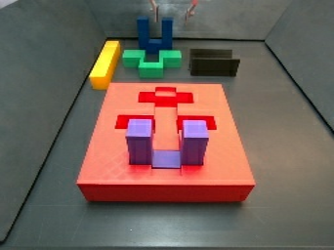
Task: Pick up the blue object. Move up. Move to above the board. Insert the blue object.
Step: Pick up the blue object.
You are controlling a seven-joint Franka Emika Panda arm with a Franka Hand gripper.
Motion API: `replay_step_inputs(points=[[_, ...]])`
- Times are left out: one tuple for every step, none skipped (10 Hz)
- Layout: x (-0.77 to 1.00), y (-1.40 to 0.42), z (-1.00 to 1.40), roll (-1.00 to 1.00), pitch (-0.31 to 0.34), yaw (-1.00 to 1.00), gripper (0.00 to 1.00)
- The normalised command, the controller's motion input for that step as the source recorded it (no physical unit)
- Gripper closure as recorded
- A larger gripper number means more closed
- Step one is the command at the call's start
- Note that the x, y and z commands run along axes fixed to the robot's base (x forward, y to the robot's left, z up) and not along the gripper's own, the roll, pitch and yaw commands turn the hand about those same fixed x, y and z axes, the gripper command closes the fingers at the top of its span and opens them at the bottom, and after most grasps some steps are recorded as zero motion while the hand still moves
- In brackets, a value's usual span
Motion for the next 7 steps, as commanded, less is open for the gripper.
replay_step_inputs(points=[[0.01, 0.09, -0.46, 0.06, -0.049, 0.00, 0.00], [0.00, 0.07, -0.33, 0.01, -0.020, 0.00, 0.00], [0.00, 0.00, 0.00, 0.00, 0.000, 0.00, 0.00], [0.00, 0.00, 0.00, 0.00, 0.000, 0.00, 1.00], [0.00, 0.00, 0.00, 0.00, 0.000, 0.00, 1.00], [0.00, 0.00, 0.00, 0.00, 0.000, 0.00, 1.00], [0.00, 0.00, 0.00, 0.00, 0.000, 0.00, 1.00]])
